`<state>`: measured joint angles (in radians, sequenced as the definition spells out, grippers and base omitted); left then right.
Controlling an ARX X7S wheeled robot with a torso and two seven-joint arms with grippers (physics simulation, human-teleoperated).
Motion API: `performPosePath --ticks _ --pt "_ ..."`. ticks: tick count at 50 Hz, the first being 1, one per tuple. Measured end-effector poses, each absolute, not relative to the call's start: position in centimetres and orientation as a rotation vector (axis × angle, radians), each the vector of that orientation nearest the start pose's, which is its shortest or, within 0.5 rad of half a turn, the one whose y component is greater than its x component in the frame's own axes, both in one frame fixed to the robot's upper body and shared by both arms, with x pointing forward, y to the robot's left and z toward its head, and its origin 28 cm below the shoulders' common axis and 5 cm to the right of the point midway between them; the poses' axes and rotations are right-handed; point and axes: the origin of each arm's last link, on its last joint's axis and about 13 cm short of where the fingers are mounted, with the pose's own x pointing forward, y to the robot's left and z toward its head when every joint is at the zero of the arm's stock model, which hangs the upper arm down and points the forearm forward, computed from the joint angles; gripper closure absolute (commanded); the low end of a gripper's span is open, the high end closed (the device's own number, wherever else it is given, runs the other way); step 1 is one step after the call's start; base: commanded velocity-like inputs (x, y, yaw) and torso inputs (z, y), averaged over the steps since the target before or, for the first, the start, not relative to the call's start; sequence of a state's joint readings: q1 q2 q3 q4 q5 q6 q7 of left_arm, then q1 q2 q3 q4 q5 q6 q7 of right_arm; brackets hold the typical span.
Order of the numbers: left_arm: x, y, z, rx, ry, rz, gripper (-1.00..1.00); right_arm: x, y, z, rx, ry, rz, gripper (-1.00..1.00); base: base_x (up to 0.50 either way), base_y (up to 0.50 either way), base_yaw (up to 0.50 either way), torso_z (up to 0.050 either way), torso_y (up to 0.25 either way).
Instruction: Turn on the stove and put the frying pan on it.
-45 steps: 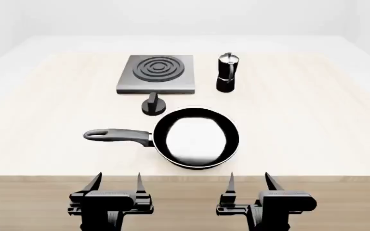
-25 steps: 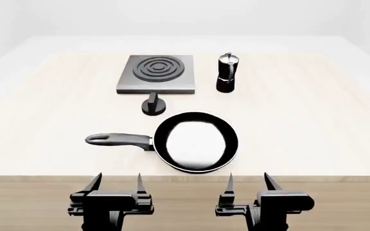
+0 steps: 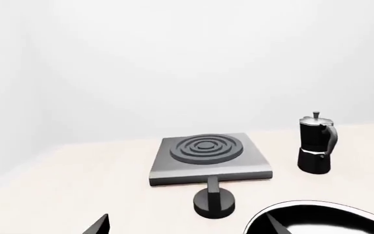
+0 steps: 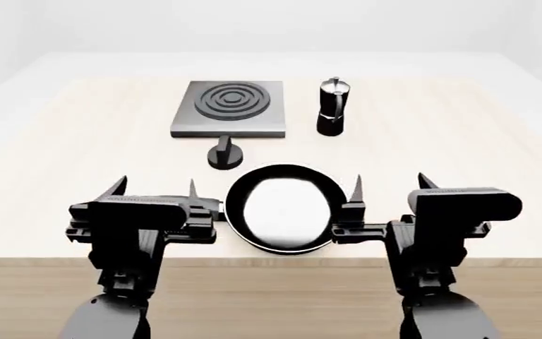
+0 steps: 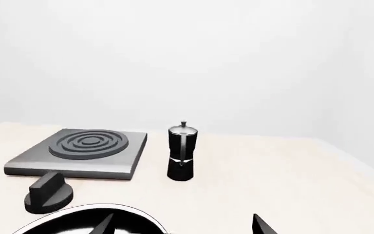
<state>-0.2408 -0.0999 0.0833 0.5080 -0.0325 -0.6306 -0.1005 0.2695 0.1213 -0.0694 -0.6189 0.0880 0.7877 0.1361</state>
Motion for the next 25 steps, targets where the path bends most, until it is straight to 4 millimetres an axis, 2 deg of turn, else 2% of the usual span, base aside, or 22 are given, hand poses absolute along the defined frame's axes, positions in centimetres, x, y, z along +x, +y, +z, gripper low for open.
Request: performPosePath --ticks 4,10,17,25 --pt "23.9 20.8 13.3 0.081 -0.123 0.019 -1.00 23.3 -11.1 14.9 -0.072 -0.095 -0.101 -1.00 0.00 0.00 0.00 0.000 0.000" --pt "23.9 21.0 13.7 0.080 -0.127 0.027 -1.00 23.2 -14.9 15.2 -0.105 -0.098 -0.341 -1.00 0.00 0.00 0.00 0.000 0.000" --pt "24.1 21.3 13.8 0.077 -0.127 0.041 -1.00 21.4 -19.4 15.3 -0.121 -0.083 -0.583 -1.00 0.00 0.00 0.00 0.000 0.000" --pt "24.2 21.5 13.9 0.076 -0.123 0.052 -1.00 19.6 -22.0 14.7 -0.122 -0.058 -0.728 -1.00 0.00 0.00 0.00 0.000 0.000"
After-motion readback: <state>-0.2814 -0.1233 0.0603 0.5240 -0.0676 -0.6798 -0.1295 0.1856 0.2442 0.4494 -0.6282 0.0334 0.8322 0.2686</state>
